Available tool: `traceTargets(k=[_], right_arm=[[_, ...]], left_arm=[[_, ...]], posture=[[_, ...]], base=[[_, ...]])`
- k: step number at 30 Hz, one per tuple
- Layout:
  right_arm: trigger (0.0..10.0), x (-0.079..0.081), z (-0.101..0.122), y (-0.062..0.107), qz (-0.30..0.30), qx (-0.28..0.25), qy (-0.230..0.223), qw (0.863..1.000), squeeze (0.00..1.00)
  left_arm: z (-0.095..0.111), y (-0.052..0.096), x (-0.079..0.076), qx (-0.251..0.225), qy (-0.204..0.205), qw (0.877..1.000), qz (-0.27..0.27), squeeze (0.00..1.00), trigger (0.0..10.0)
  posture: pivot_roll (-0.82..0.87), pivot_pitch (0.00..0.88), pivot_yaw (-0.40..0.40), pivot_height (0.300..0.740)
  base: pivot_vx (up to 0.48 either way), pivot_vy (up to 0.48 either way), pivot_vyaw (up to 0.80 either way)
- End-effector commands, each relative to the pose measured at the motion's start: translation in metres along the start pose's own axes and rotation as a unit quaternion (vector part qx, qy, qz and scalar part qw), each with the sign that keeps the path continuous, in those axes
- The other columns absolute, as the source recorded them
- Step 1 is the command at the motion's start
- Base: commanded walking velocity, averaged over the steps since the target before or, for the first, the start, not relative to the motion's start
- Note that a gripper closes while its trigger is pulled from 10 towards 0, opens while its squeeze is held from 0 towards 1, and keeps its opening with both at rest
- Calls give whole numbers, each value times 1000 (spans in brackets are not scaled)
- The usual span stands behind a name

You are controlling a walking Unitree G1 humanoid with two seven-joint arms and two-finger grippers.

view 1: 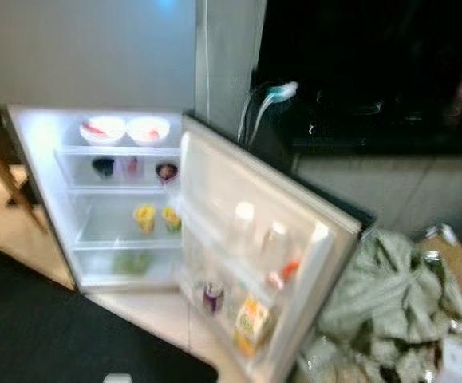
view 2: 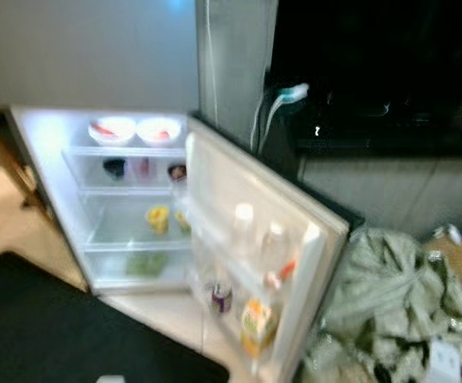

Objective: Restocking fridge

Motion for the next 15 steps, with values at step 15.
traceTargets(k=[15], right_arm=[[10000,48,114,-9,45,-219,-22,974,0]], left_arm=[[-13,-1,-16,23,8,999,-24,0,10000]], posture=[[-37,0,-58,740]], base=[[0,0,0]])
Point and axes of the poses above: a point about 5 cm out from each wrist's last joint towards the gripper, its own y axis pointing back from the gripper into the wrist, its own z axis along the axis of the wrist's last joint, x = y × z, the point moved 1 cm from there along -y, pointing out of the wrist towards the gripper, and after that the axes turned 15 degrees about -y, right-handed, at the moved point
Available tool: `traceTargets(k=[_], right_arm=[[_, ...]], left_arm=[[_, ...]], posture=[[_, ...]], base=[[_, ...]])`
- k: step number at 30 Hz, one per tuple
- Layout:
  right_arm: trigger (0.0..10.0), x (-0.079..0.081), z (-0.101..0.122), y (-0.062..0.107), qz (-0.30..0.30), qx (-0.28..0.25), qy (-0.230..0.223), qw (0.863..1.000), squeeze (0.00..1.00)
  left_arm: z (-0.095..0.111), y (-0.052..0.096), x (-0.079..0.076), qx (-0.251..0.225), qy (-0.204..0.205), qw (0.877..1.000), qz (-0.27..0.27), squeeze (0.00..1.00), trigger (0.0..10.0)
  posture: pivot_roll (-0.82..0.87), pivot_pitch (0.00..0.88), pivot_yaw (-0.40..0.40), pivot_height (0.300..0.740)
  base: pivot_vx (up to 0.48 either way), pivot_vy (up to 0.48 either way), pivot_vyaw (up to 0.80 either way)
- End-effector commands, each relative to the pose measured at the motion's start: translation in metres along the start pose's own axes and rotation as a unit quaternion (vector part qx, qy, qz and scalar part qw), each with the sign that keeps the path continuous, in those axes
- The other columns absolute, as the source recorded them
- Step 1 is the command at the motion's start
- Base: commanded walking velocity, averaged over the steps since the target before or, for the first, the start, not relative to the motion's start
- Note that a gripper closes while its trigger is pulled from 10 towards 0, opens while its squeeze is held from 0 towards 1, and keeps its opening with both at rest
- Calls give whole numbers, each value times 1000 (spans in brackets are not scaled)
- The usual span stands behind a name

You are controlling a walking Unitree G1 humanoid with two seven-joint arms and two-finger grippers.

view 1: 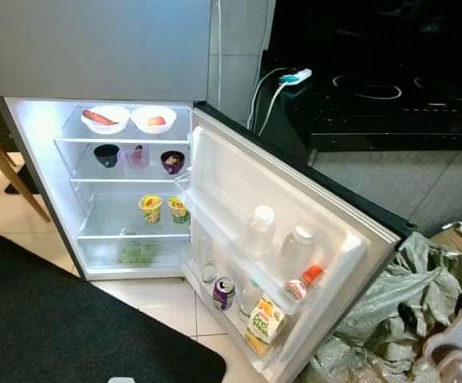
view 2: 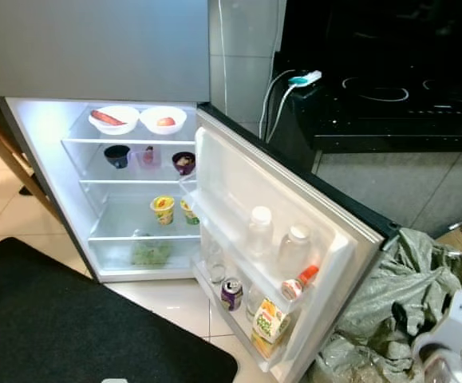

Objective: Restocking fridge

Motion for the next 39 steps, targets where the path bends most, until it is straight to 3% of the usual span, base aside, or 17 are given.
traceTargets(k=[1,6,11,12,13,19,24,25,26,27,28,31,33,34,35,38,39], right_arm=[[10000,-2,11,-1,-4,-22,-3,1000,0],[10000,10,22,-6,48,-30,-33,998,0],[10000,38,18,-7,202,11,-55,978,0],[3647,45,17,-5,241,24,-56,969,0],[0,49,14,-4,269,40,-53,961,0],[0,65,-3,3,362,120,-16,924,0],[0,91,-22,12,462,190,2,866,0],[0,104,-30,19,511,224,8,830,0],[0,135,-45,41,607,287,17,741,0],[0,135,-45,41,607,287,17,741,0],[0,147,-49,51,640,305,14,705,0],[0,157,-50,59,664,317,10,677,0],[0,174,-49,81,712,339,-6,614,0],[0,174,-49,81,712,339,-6,614,0],[0,188,-44,101,751,350,-33,559,0],[0,192,-44,102,755,346,-37,555,0],[10000,186,-55,80,712,322,-2,624,0]], left_arm=[[-13,0,-12,25,6,1000,-15,0,10000],[-14,0,-12,25,8,1000,-16,0,10000],[-16,1,-12,27,9,999,-16,0,10000],[-16,1,-12,28,9,999,-16,0,10000],[-16,1,-12,28,9,999,-16,0,10000],[-16,1,-12,27,9,999,-17,0,10000],[-16,1,-12,28,7,999,-18,0,10000],[-16,1,-12,28,6,999,-18,0,10000],[-16,1,-12,29,4,999,-18,0,10000],[-16,1,-12,29,4,999,-18,0,10000],[-16,1,-11,29,3,999,-18,0,10000],[-16,1,-11,29,2,999,-18,0,10000],[-16,1,-11,29,1,999,-18,0,10000],[-16,1,-11,29,1,999,-18,0,10000],[-15,1,-11,30,1,999,-17,0,10000],[-15,1,-11,30,1,999,-17,0,10000],[-16,1,-12,31,1,999,-17,0,10000]], posture=[[-37,0,-58,740],[-35,0,-60,740],[-35,0,-60,740],[-35,0,-60,740],[-38,0,-62,740],[-42,0,-60,740],[-43,0,-58,740],[-45,0,-57,740],[-45,0,-57,740],[-45,0,-57,740],[-45,0,-57,740],[-45,0,-57,740],[-46,0,-59,740],[-46,0,-59,740],[-45,0,-65,740],[-45,0,-65,740],[-48,0,-66,740]], base=[[0,0,0],[0,0,0],[0,0,0],[0,0,0],[0,0,0],[0,0,0],[0,0,0],[0,0,0],[0,0,0],[0,0,0],[0,0,0],[0,0,0],[0,0,0],[0,0,0],[0,0,0],[0,0,0],[0,0,0]])
Point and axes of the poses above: a point about 5 cm out from each wrist's last joint towards the gripper, its own y axis pointing back from the gripper into the wrist, its own z axis along the axis of the wrist's last joint, x = y × z, the point moved 1 cm from there along -y, pointing out of the wrist towards the gripper, and after that the axes turned 15 degrees about -y, right-handed, at the moved point
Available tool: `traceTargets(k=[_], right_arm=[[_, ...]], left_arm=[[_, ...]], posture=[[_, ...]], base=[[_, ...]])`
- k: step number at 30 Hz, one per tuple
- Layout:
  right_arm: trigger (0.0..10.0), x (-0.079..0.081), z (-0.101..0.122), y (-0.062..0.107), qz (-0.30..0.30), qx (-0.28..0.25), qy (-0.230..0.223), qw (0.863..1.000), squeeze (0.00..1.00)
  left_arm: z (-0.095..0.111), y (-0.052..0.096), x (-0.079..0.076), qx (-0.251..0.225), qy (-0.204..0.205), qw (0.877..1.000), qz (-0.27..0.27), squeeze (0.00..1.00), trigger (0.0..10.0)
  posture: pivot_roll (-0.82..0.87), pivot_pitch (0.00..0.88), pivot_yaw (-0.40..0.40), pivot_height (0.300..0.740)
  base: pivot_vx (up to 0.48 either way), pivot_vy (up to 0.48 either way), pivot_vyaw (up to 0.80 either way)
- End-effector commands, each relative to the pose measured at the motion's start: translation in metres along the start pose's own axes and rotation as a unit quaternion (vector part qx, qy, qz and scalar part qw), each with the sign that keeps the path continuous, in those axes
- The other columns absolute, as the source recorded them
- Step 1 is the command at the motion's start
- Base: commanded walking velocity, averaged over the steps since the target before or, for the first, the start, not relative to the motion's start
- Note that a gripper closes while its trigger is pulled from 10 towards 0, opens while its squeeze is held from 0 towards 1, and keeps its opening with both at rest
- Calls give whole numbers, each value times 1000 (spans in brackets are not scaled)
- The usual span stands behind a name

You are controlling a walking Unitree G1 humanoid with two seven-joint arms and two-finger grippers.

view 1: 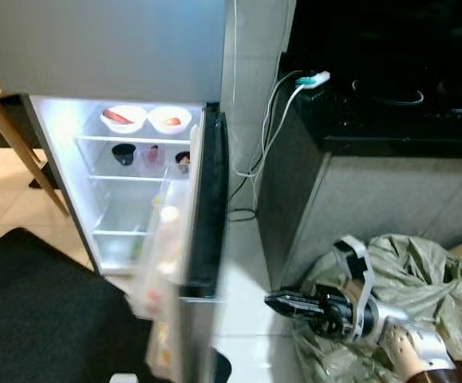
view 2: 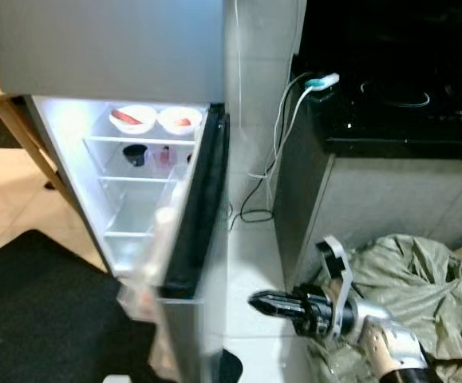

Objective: Restocking fridge

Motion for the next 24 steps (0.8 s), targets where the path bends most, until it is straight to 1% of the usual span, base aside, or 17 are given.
traceTargets(k=[1,3,4,5,6,9,11,12,13,15,17,18,19,20,22,23,24], right_arm=[[10000,-24,-10,16,-100,2,13,995,0],[10000,-30,-14,20,-127,8,16,992,0],[10000,-43,-29,33,-205,29,-2,978,0],[10000,-43,-29,33,-205,29,-2,978,0],[10000,-49,-37,41,-255,38,-10,966,0],[10000,-66,-51,63,-392,50,-10,919,0],[10000,-72,-57,77,-459,40,-21,887,0],[10000,-72,-57,77,-459,40,-21,887,0],[10000,-75,-64,89,-507,27,-33,861,0],[10000,-77,-83,110,-585,38,-43,809,0],[10000,-72,-108,125,-630,74,-53,771,0],[10000,-72,-108,125,-630,74,-53,771,0],[10000,-69,-122,132,-648,91,-60,754,0],[10000,-69,-122,132,-648,91,-60,754,0],[10000,-62,-143,140,-671,126,-68,727,0],[10000,-57,-155,147,-687,153,-71,707,0],[10000,-57,-155,147,-687,153,-71,707,0]], left_arm=[[-18,2,-11,35,4,999,-17,0,10000],[-18,2,-12,36,4,999,-18,0,10000],[-19,1,-13,36,5,999,-19,0,10000],[-19,1,-13,36,5,999,-19,0,10000],[-19,1,-13,36,5,999,-19,0,10000],[-20,1,-14,38,5,999,-20,0,10000],[-20,1,-14,38,5,999,-19,0,10000],[-20,1,-14,38,5,999,-19,0,10000],[-20,2,-14,39,4,999,-18,0,10000],[-20,2,-13,38,3,999,-16,0,10000],[-19,1,-13,38,2,999,-15,0,10000],[-19,1,-13,38,2,999,-15,0,10000],[-19,1,-13,38,1,999,-15,0,10000],[-19,1,-13,38,1,999,-15,0,10000],[-18,1,-13,36,1,999,-13,0,10000],[-18,1,-12,36,-2,999,-12,0,10000],[-18,1,-12,36,-2,999,-12,0,10000]], posture=[[-47,0,-67,740],[-47,0,-67,740],[-44,0,-71,740],[-44,0,-71,740],[-45,0,-71,740],[-45,0,-71,740],[-46,0,-69,740],[-46,0,-69,740],[-46,0,-68,740],[-44,0,-68,740],[-42,0,-65,740],[-42,0,-65,740],[-37,0,-67,740],[-37,0,-67,740],[-39,0,-66,740],[-44,0,-63,740],[-44,0,-63,740]], base=[[0,0,0],[0,0,0],[0,0,0],[0,0,0],[0,0,0],[0,0,0],[0,0,0],[0,0,0],[0,0,0],[0,0,0],[0,0,0],[0,0,0],[0,0,488],[0,0,488],[0,0,703],[0,0,688],[0,0,688]])
Point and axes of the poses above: a point about 5 cm out from each wrist's last joint towards the gripper, its own y axis pointing back from the gripper into the wrist, its own z axis along the axis of the wrist's last joint, x = y × z, the point moved 1 cm from there along -y, pointing out of the wrist towards the gripper, and after that the axes turned 15 degrees about -y, right-handed, at the moved point
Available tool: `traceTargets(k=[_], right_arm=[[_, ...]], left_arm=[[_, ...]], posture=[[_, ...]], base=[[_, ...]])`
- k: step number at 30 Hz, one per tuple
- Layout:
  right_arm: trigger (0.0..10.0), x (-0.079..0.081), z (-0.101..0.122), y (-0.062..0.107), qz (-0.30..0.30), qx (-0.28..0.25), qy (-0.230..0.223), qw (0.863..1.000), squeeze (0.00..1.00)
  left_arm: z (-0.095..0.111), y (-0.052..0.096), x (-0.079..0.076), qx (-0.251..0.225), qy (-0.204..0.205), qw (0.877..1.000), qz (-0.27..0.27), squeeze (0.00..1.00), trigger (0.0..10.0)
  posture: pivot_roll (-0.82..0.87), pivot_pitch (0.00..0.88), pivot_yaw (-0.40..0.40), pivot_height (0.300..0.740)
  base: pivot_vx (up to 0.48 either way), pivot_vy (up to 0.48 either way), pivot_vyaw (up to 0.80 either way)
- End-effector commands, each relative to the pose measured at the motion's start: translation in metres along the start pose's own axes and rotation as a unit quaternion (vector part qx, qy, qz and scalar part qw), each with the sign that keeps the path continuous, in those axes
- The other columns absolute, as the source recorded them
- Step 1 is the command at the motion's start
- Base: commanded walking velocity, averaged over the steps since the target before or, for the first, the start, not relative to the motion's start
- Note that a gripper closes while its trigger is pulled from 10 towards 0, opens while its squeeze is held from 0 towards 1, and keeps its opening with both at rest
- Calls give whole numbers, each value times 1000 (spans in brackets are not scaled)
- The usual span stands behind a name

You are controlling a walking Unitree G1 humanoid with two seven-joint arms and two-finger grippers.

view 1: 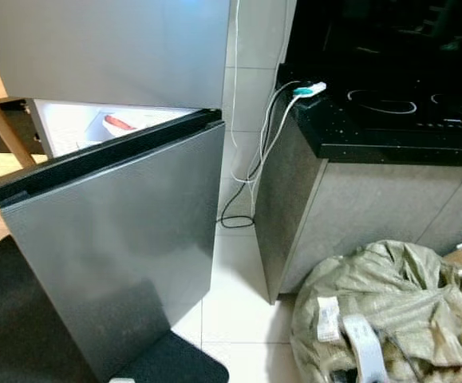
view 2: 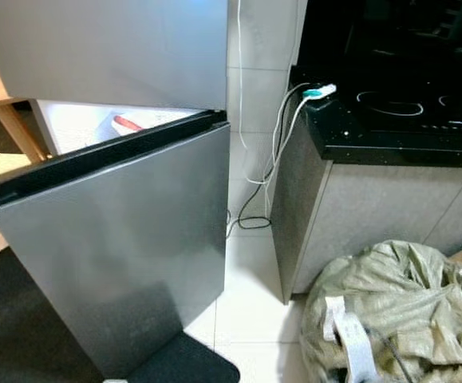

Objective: Restocking fridge

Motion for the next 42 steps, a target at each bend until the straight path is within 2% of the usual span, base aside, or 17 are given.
traceTargets(k=[1,2,3,4,7,8,11,14,42], right_arm=[[10000,-6,-12,2,-35,19,17,999,0],[10000,-6,-12,2,-35,19,17,999,0],[10000,-10,-27,4,-52,39,13,998,0],[10000,-10,-27,4,-52,39,13,998,0],[10000,-15,-62,11,-70,92,21,993,0],[10000,-15,-62,11,-70,92,21,993,0],[10000,-16,-85,17,-77,123,13,989,0],[10000,-15,-95,19,-76,135,12,988,0],[10000,-11,-98,18,-70,142,23,987,0]], left_arm=[[-13,0,-10,28,-2,999,-16,0,10000],[-13,0,-10,28,-2,999,-16,0,10000],[-13,0,-10,27,-3,999,-16,0,10000],[-13,0,-10,27,-3,999,-16,0,10000],[-12,0,-10,26,-4,1000,-15,0,10000],[-12,0,-10,26,-4,1000,-15,0,10000],[-13,1,-10,27,-6,1000,-15,0,10000],[-13,1,-10,27,-9,999,-16,0,10000],[-11,0,-11,24,-13,999,-17,0,10000]], posture=[[-45,0,-63,740],[-45,0,-63,740],[-45,0,-63,740],[-45,0,-63,740],[-45,0,-62,740],[-45,0,-62,740],[-47,0,-60,740],[-47,0,-60,740],[-47,0,-59,740]], base=[[0,0,694],[0,0,694],[0,0,688],[0,0,688],[0,0,688],[0,0,688],[0,0,692],[0,0,677],[0,0,681]])
Point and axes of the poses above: a point about 5 cm out from each wrist's last joint towards the gripper, its own y axis pointing back from the gripper into the wrist, its own z axis along the axis of the wrist's last joint, x = y × z, the point moved 1 cm from there along -y, pointing out of the wrist towards the gripper, and after that the axes turned 15 degrees about -y, right-handed, at the moved point
